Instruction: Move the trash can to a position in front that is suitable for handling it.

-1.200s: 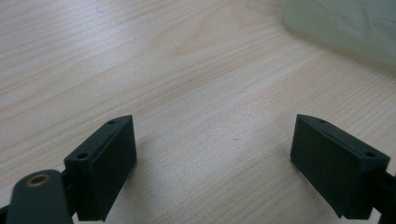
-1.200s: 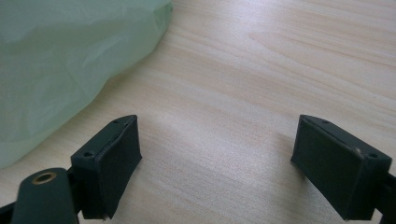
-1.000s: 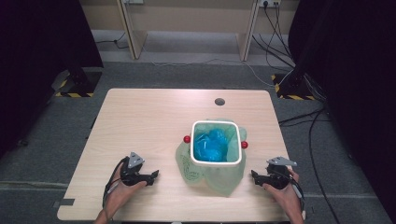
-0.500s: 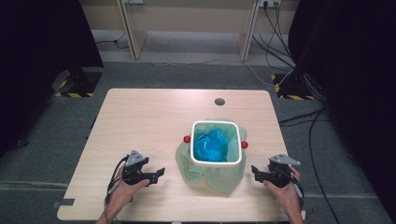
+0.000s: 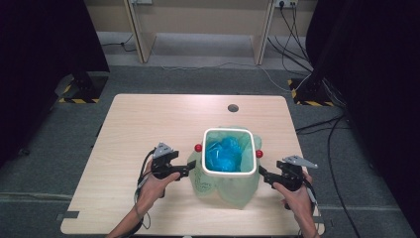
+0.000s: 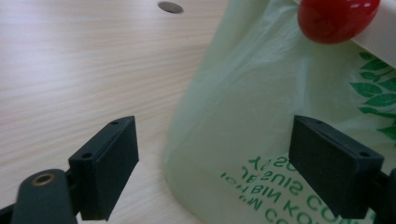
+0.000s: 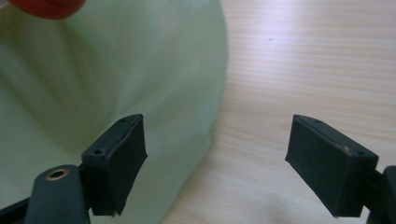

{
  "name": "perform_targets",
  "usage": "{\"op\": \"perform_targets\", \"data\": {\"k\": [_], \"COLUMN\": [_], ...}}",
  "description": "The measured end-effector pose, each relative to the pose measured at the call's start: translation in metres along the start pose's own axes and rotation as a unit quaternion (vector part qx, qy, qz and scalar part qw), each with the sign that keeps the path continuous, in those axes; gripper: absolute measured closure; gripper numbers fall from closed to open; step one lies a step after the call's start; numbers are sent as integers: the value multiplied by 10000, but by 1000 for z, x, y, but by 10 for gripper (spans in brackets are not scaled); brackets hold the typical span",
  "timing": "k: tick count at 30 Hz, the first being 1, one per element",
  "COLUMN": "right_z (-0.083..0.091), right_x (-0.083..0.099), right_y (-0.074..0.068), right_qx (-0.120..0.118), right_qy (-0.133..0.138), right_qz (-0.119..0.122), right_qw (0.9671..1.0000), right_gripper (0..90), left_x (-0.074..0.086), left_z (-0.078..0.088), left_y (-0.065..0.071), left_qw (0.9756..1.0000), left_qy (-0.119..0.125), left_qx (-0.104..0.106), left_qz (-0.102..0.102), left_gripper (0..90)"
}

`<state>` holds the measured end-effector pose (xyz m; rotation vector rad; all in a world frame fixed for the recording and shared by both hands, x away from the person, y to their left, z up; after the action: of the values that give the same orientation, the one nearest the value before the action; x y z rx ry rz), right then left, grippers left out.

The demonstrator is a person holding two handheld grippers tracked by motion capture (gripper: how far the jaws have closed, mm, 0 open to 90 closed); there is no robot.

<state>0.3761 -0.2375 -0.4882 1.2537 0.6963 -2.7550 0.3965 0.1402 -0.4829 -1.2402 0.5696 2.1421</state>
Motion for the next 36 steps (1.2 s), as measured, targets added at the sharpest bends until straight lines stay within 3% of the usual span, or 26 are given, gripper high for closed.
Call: {"op": "perform_targets", "data": {"k": [3, 7, 10, 13, 17, 31, 36], "right_z": [-8, -14, -15, -17, -20, -69, -83], "right_x": [2, 4, 3, 2, 0, -22, -29], "right_y": [-6, -14, -16, -16, -20, -48, -55], "right_qx": [-159, -363, -302, -324, -309, -503, -531], "right_qy": [-110, -226, -203, -228, -255, -378, -412], "right_qz": [-21, -46, 9, -137, -115, -124, -187], "right_qw": [9998, 9991, 9993, 9991, 9991, 9979, 9976], "right_gripper": [196, 205, 208, 215, 234, 261, 260], "left_x": [-2, -3, -3, -2, -2, 2, 2], "left_z": [-11, -13, -13, -12, -11, 0, 1], "left_y": [6, 10, 11, 9, 6, -35, -45], "left_qw": [9999, 9999, 9999, 9999, 10000, 9978, 9971], "left_qy": [-65, -80, -94, -85, -93, -20, -27], "left_qx": [77, 94, 62, 92, 12, -556, -633], "left_qz": [-17, -46, -52, 14, 17, 357, 426], "left_gripper": [152, 154, 158, 162, 167, 174, 176]}}
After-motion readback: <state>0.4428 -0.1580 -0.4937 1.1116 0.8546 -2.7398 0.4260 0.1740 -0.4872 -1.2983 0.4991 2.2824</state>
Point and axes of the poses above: each handheld gripper's, and its own axes: z roughly backward along the jaws, x roughly out of its underside, y roughly to its right, the point moved 2 cm from there along -z, roughly forward along the jaws, and after that the axes turned 14 degrees about -z, right-handed, at the moved point
